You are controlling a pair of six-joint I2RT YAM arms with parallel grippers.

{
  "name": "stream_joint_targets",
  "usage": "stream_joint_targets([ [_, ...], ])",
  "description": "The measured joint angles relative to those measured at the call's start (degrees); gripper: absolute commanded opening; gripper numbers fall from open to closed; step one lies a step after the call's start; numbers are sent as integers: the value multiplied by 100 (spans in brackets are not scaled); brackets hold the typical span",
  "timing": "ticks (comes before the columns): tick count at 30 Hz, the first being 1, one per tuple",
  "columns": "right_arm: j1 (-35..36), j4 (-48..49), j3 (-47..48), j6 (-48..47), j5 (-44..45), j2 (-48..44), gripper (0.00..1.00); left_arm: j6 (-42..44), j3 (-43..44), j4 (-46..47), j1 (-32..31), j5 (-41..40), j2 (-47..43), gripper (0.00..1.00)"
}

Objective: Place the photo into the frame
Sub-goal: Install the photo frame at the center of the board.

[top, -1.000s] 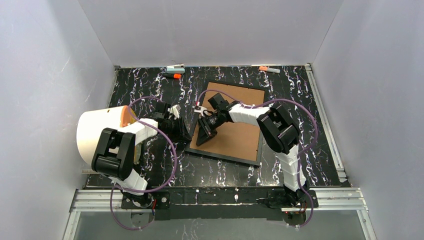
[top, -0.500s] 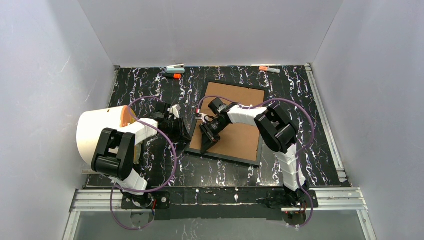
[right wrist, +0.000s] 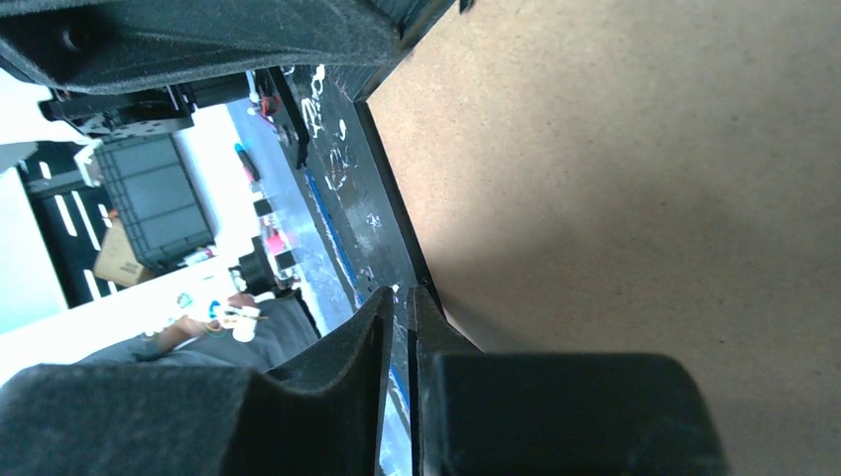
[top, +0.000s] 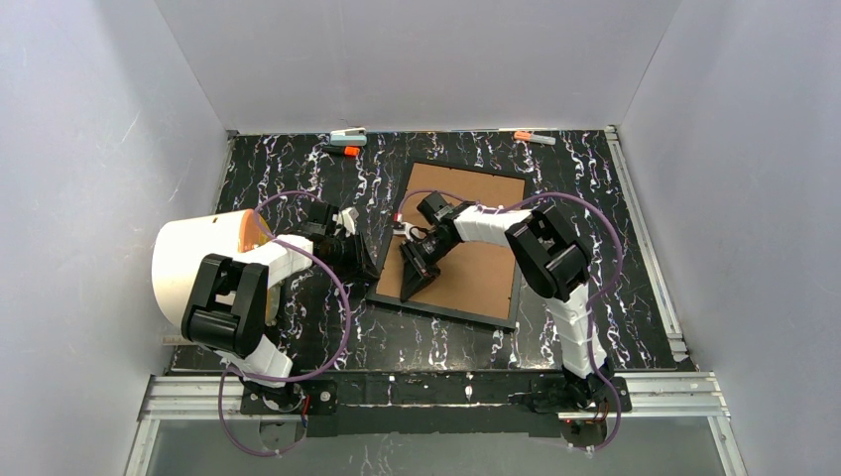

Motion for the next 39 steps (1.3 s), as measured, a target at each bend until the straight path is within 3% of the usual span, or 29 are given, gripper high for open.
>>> stream_joint_targets([
  [18,-76,20,-9,911,87,98,21,0,0,-2,0,-9,0,17],
  [29,-68,334,-332,1182,1058,-343,21,2,9,-20,-2,-22,0,17],
  [39,-173,970,-763,1054,2076,-1010,34,2,15,-24,-2,-22,0,25],
])
